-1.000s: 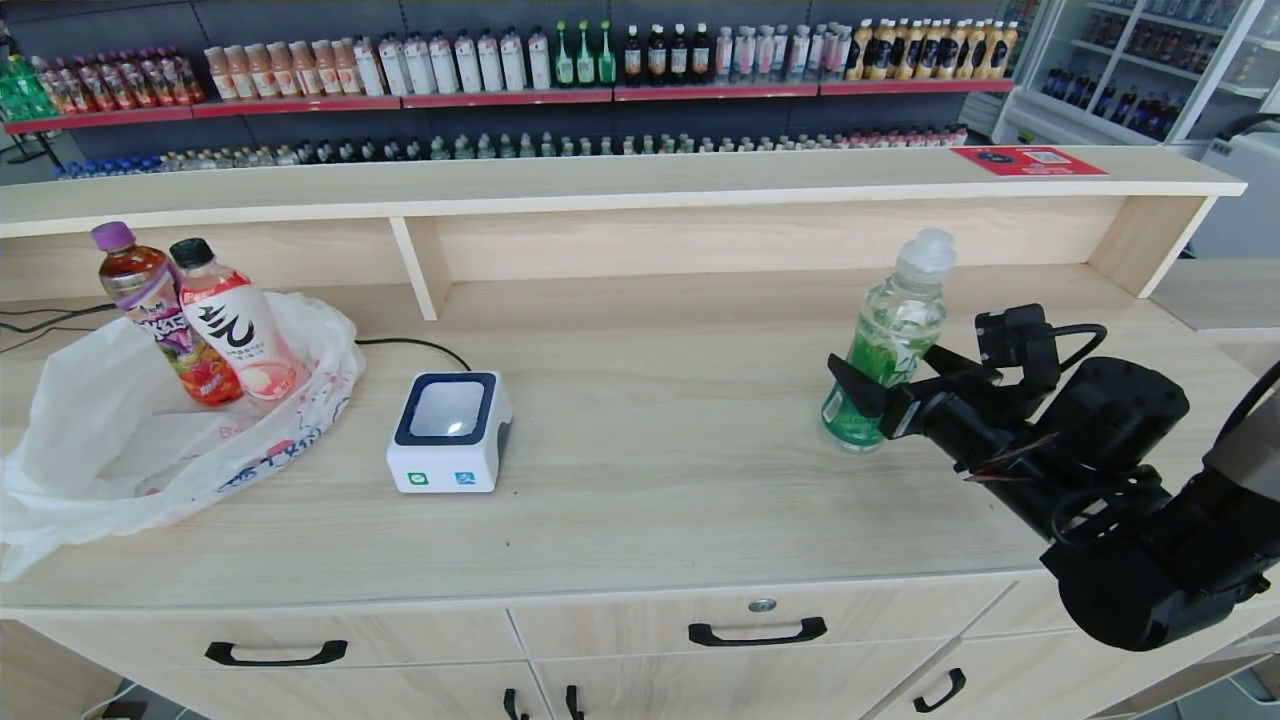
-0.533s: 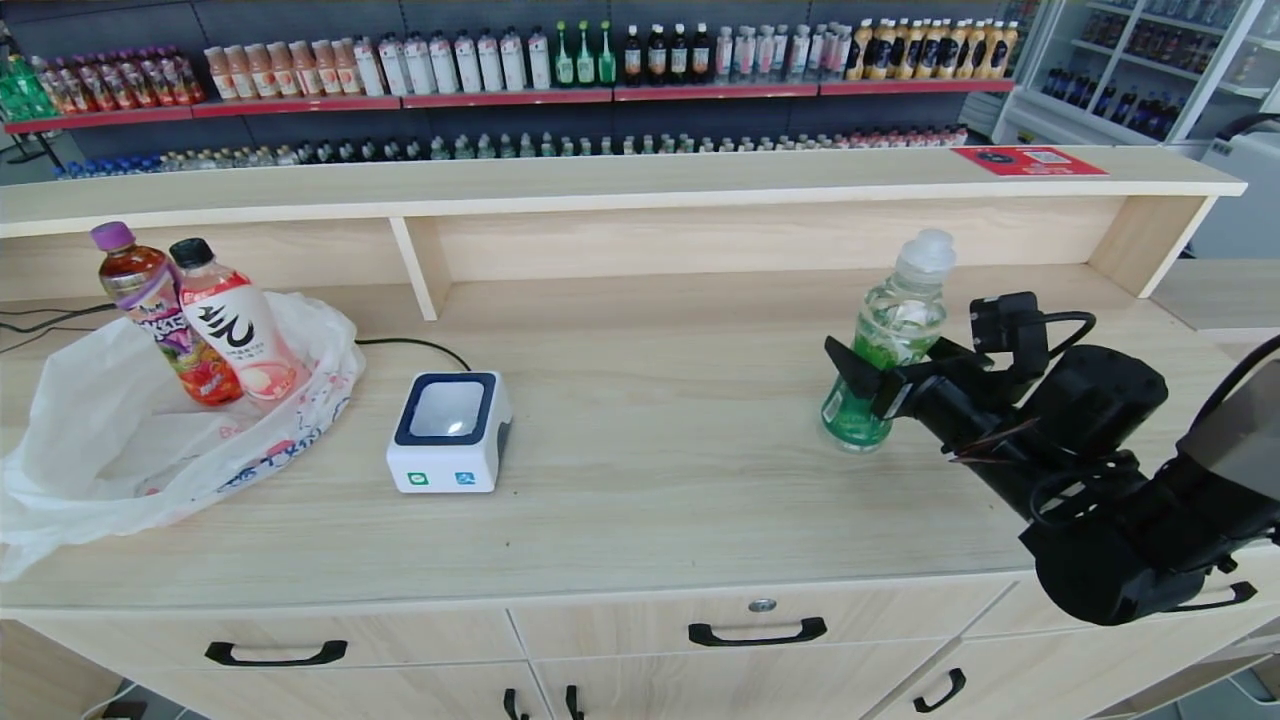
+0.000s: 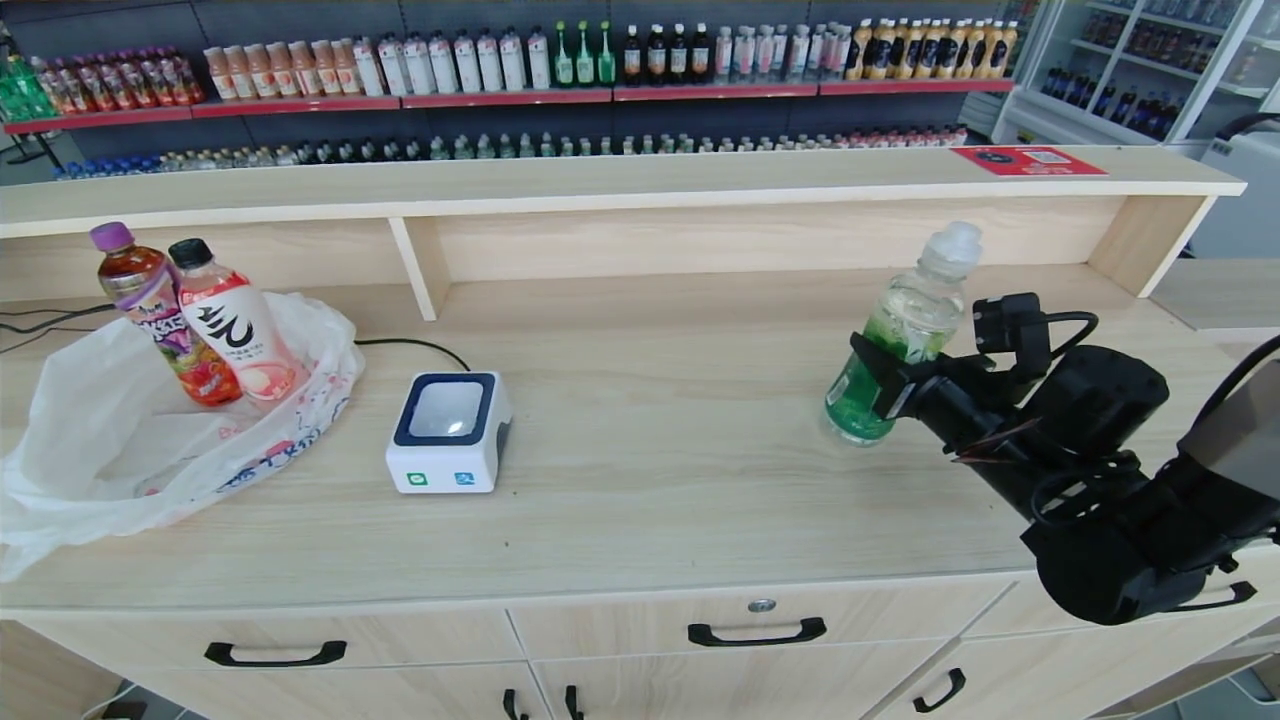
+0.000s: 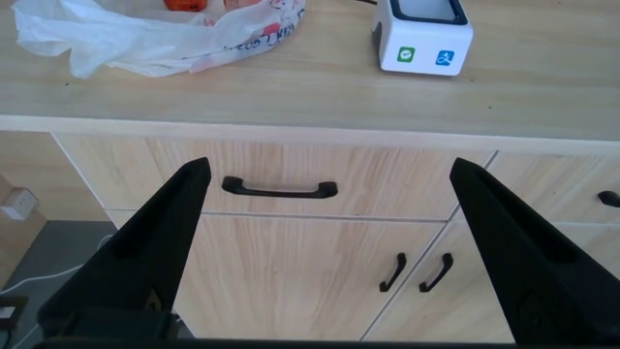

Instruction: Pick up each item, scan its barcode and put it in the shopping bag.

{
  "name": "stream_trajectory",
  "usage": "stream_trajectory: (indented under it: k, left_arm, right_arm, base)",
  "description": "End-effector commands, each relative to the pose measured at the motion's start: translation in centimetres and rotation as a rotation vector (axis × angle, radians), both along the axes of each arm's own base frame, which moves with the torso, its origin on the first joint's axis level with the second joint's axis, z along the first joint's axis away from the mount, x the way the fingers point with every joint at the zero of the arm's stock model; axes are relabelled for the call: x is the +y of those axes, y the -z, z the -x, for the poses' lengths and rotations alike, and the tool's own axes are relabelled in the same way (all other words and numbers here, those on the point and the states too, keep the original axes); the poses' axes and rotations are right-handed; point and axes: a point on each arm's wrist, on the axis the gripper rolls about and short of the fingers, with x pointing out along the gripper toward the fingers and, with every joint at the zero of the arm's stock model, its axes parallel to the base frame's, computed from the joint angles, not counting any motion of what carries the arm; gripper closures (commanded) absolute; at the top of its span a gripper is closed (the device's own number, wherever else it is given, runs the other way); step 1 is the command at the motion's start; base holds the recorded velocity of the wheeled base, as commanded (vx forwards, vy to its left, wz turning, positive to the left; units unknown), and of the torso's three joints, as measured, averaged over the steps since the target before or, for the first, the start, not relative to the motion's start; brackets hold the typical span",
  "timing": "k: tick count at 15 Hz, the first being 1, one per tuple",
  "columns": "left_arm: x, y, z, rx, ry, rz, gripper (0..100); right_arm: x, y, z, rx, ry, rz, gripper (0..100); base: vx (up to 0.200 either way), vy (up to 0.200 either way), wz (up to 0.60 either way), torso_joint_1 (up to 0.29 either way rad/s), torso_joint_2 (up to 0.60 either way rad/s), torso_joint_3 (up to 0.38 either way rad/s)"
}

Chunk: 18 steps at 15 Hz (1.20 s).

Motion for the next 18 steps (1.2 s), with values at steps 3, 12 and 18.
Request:
stream_trajectory:
  k: [3, 12, 18]
  left_arm:
    - [0.0, 0.0, 0.0, 0.0, 0.0, 0.0, 0]
    - [0.0, 0.0, 0.0, 0.0, 0.0, 0.0, 0]
    - [0.0, 0.0, 0.0, 0.001, -0.002, 0.0, 0]
  right_arm:
    - [-0.1, -1.5, 0.7, -0.04, -0.002, -0.012, 100]
    - [0.1, -4.4, 5.7, -0.085, -0.046, -0.024, 100]
    - [2.3, -5.1, 11.9, -0.086, -0.192, -0.005, 100]
  base:
    - [0.0, 0.0, 0.0, 0.0, 0.0, 0.0]
    - [0.0, 0.0, 0.0, 0.0, 0.0, 0.0]
    - [0.0, 0.0, 0.0, 0.0, 0.0, 0.0]
